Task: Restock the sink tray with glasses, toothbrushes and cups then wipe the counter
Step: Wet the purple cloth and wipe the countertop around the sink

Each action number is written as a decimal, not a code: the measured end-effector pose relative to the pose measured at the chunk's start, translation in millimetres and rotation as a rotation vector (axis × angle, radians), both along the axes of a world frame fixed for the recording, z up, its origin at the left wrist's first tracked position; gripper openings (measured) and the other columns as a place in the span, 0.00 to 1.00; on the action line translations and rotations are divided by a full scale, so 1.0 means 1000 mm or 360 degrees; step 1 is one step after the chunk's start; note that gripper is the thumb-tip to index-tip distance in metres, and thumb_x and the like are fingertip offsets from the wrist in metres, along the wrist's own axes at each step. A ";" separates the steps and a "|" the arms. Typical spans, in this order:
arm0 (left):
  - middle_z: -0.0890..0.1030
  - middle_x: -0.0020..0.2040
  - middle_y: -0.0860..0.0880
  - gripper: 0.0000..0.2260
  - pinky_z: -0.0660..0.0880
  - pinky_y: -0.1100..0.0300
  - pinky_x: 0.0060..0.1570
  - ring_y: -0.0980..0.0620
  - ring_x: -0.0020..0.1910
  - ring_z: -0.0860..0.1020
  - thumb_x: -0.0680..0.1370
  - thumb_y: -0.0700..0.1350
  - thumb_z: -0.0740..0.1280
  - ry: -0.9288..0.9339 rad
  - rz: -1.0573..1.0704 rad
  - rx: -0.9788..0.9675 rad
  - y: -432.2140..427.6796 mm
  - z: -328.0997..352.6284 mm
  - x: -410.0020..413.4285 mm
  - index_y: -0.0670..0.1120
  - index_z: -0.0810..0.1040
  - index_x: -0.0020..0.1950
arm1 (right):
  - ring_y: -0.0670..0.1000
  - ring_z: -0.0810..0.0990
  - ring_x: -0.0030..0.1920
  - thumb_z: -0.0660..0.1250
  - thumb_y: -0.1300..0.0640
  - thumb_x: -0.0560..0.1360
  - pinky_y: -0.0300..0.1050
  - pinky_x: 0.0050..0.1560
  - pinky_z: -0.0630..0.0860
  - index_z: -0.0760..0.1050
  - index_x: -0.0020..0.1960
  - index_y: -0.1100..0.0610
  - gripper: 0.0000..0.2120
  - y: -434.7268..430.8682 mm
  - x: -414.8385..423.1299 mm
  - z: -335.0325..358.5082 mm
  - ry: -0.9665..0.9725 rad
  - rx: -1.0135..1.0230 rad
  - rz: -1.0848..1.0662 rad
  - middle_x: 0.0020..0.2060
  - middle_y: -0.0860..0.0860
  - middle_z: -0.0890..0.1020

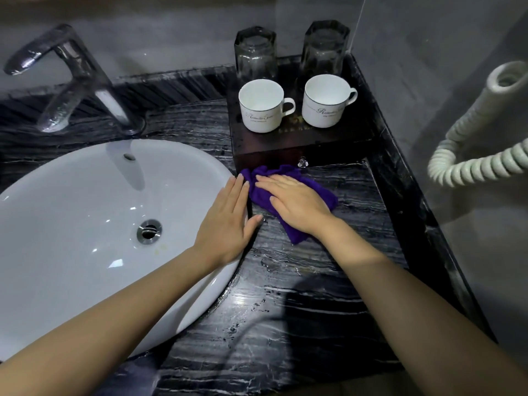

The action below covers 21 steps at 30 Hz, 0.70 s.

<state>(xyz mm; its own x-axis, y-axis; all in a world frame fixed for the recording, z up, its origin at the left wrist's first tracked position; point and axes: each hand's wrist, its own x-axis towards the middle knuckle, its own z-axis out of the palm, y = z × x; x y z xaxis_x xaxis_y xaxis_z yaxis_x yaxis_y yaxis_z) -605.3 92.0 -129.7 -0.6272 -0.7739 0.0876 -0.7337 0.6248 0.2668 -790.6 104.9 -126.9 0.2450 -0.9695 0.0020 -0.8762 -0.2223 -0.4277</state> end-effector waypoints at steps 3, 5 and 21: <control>0.58 0.74 0.38 0.35 0.48 0.55 0.72 0.45 0.74 0.53 0.78 0.62 0.43 0.0028 -0.0001 0.0020 0.000 0.000 0.001 0.36 0.57 0.73 | 0.49 0.63 0.73 0.56 0.63 0.78 0.40 0.73 0.53 0.65 0.72 0.54 0.22 -0.007 0.001 0.002 -0.0051 0.0062 0.0047 0.73 0.47 0.66; 0.57 0.75 0.39 0.35 0.48 0.55 0.72 0.45 0.74 0.52 0.78 0.62 0.43 0.0045 -0.0013 0.0032 -0.001 -0.001 0.002 0.37 0.56 0.73 | 0.49 0.64 0.72 0.56 0.63 0.78 0.41 0.72 0.55 0.66 0.71 0.52 0.23 -0.008 -0.002 0.002 -0.0103 0.0095 0.0047 0.72 0.48 0.68; 0.47 0.77 0.47 0.33 0.40 0.63 0.73 0.53 0.76 0.43 0.78 0.63 0.45 0.0031 -0.0185 0.0182 0.065 0.001 0.052 0.43 0.49 0.76 | 0.48 0.72 0.65 0.55 0.59 0.70 0.45 0.68 0.65 0.78 0.61 0.52 0.23 0.043 -0.004 0.008 -0.0448 0.0354 0.0063 0.62 0.48 0.79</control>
